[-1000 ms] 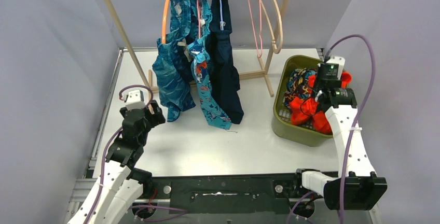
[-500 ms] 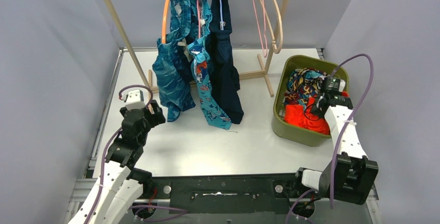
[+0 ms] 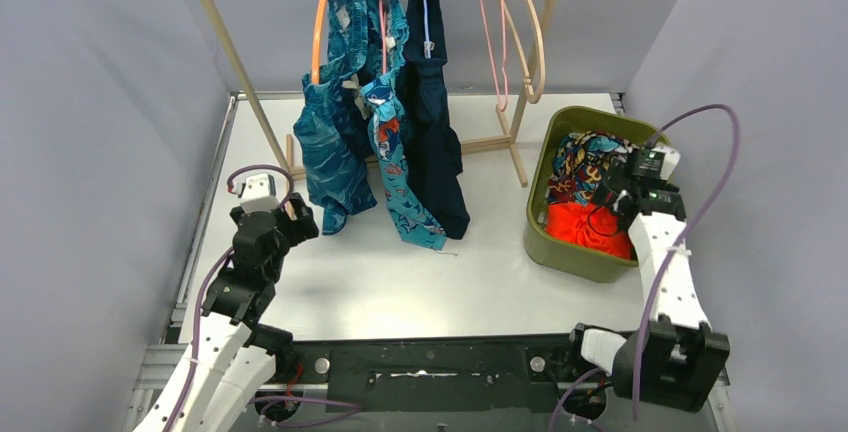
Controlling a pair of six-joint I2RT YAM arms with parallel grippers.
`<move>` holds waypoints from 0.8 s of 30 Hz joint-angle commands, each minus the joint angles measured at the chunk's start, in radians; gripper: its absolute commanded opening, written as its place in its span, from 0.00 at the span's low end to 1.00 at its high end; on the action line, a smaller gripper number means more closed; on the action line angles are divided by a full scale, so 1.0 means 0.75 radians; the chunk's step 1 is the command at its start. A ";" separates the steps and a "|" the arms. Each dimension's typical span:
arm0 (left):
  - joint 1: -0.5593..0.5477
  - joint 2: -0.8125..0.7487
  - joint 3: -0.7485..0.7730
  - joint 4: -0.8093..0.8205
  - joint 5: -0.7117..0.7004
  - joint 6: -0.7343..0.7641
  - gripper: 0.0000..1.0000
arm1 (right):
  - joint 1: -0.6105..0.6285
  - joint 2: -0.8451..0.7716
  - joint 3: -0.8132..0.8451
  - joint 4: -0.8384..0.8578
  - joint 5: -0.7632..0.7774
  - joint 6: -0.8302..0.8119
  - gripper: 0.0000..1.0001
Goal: Remove the shorts from the hanger
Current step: Place the shorts in the basket.
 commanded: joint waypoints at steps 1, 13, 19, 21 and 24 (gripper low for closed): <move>0.012 -0.011 0.012 0.092 0.029 0.018 0.77 | -0.006 -0.191 0.273 0.000 0.041 -0.015 0.82; 0.017 0.010 0.018 0.078 0.002 0.018 0.77 | -0.012 -0.051 0.143 0.180 -0.353 0.061 0.54; 0.017 0.015 0.018 0.075 0.004 0.018 0.77 | -0.090 -0.055 -0.159 0.315 -0.172 0.253 0.53; 0.017 0.014 0.016 0.078 0.001 0.018 0.77 | -0.095 -0.102 -0.167 0.323 -0.157 0.252 0.54; 0.016 0.021 0.016 0.078 0.003 0.018 0.77 | -0.097 -0.181 -0.089 0.302 -0.257 0.163 0.57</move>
